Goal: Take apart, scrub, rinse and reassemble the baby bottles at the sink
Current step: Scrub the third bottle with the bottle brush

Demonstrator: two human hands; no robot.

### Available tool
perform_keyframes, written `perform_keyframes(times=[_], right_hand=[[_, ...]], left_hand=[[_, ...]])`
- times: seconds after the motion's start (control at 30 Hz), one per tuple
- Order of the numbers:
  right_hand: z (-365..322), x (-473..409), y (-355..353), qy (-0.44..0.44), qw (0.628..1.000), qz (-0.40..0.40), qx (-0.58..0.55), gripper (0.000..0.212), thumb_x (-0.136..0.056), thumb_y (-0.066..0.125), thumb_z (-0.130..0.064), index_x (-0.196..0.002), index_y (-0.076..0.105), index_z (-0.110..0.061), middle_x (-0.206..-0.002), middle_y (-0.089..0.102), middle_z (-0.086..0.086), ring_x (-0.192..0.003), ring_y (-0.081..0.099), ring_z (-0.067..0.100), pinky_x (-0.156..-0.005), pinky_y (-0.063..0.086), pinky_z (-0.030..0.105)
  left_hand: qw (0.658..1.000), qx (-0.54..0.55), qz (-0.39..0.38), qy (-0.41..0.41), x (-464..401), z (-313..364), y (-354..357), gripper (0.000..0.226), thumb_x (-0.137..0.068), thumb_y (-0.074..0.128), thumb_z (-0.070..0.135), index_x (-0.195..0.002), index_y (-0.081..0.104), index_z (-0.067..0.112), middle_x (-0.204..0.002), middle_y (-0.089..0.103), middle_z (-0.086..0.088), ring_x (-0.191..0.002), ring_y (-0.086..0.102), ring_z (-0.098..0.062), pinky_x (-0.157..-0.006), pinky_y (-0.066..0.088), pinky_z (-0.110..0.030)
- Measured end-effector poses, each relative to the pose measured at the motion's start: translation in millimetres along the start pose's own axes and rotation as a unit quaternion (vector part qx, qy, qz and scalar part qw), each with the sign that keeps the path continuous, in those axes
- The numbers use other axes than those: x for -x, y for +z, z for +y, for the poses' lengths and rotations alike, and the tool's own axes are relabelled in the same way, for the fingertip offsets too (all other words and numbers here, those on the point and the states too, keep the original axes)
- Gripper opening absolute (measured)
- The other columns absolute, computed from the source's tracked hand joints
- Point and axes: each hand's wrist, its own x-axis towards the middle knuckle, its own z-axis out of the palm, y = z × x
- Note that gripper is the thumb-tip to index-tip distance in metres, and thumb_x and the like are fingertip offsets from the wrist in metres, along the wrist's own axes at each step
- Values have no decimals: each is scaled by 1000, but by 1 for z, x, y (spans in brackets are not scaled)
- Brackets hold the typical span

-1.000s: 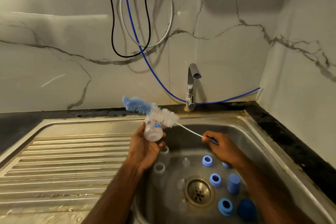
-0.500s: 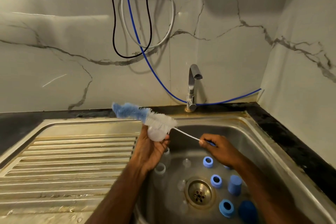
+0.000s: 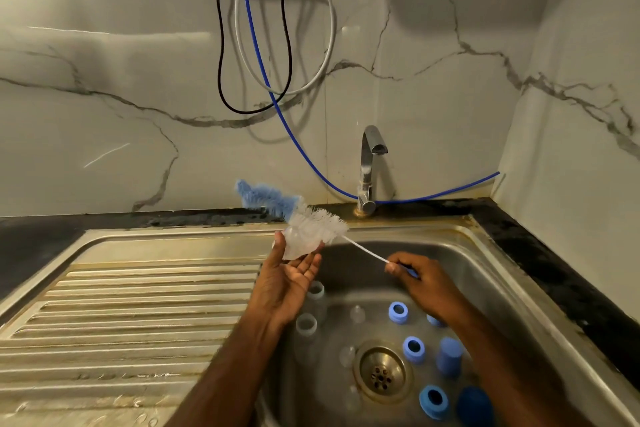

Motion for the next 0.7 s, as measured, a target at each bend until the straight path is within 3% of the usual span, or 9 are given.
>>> perform_keyframes(times=[0.1,0.3,0.43,0.57,0.7], right_hand=[[-3,1,4,-11,1000,4,2,12,-100,59,-29,-92,69,-28,-82,68,-9,-80,63,7,-74,49,21],[-1,-1,-1,-3,1000,-7,21,13,-100,58,-30,-94,69,-28,-85,69,-6,-82,65,11,-79,53,34],[-4,-1,6,-9,999,20,29,14,-100,55,-39,-97,67,-33,-84,68,-7,-80,65,14,-77,55,38],[3,-2,-1,-11,999,-14,29,14,-100,57,-31,-93,69,-31,-84,69,-7,-82,65,10,-82,55,43],[4,-3,5,-9,999,19,35,13,-100,56,-38,-97,69,-34,-83,69,-9,-78,65,10,-78,56,41]], left_hand=[[1000,-8,-12,-11,1,-5,0,54,-96,59,43,-139,52,12,-127,68,-23,-108,72,-32,-86,56,-38],[1000,29,-9,9,2,7,-1,58,-87,66,39,-136,55,11,-128,67,-24,-121,64,-36,-91,60,-39],[999,-33,-10,-20,2,-8,1,45,-97,59,39,-131,56,9,-121,69,-26,-118,65,-38,-92,59,-40],[1000,23,-3,7,1,2,2,53,-88,65,37,-133,56,9,-126,68,-24,-120,65,-36,-91,60,-40],[1000,13,-4,1,-2,2,-3,57,-89,65,39,-137,54,9,-128,66,-25,-120,65,-36,-90,60,-38]])
